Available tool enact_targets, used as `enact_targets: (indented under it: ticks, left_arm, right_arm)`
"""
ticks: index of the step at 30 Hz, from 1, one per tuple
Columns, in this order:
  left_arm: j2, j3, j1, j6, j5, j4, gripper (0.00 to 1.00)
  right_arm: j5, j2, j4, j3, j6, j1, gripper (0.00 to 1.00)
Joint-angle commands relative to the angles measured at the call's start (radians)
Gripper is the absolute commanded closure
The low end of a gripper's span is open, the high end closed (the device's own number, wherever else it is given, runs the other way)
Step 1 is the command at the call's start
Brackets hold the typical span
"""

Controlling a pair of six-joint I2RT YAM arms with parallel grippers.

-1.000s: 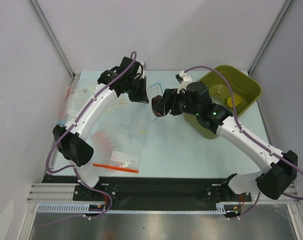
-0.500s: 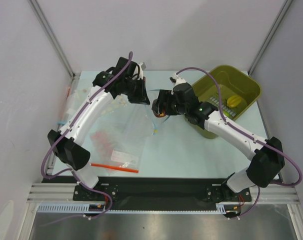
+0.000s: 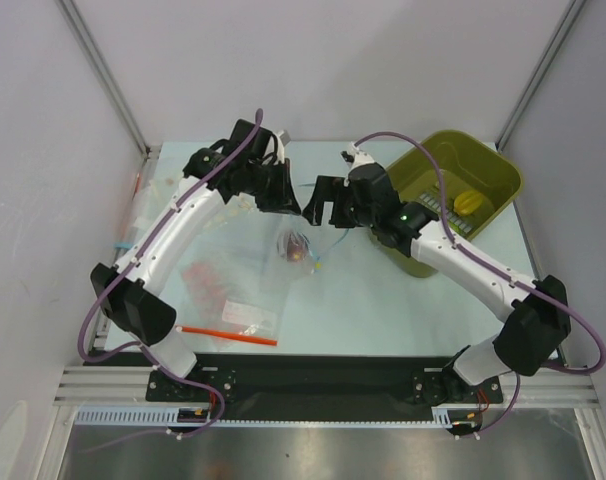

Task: Place the food in the zip-top bag and seal the zipper
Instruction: Place the fake fruit in the zipper food storage bag, then pick up the fake fruit from the bin.

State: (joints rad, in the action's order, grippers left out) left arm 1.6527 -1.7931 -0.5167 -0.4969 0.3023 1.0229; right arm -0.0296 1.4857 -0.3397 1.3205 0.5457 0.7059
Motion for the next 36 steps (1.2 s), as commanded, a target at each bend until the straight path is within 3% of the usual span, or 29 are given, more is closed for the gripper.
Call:
enact_targets:
  ticks: [1,6,16,27,36]
  left_arm:
    - [-0.03,-0.086,0.001,0.012,-0.045,0.008,1.0]
    - [-0.004,-0.161,0.0,0.053,-0.124,0.069,1.0]
    - [0.002,-0.235,0.014,0.126,-0.29,0.124,1.0]
    - [-0.013,-0.22,0.015,0.169,-0.431,0.123,1.0]
    - [0.004,-0.171,0.015,0.196,-0.396,0.066,1.0]
  right_arm:
    - [-0.021,-0.071,0.001,0.055,-0.015,-0.023,0.04]
    - [-0.078,-0.1,-0.111,0.108,0.0,-0.166,0.11]
    - [-0.34,-0.045,-0.329,0.19,0.08,-0.452,0.06]
    - [-0.513,0.189,-0.383,0.27,0.128,-0.577,0.0]
    - [-0.55,0.389,-0.42,0.401,0.108,-0.667,0.0]
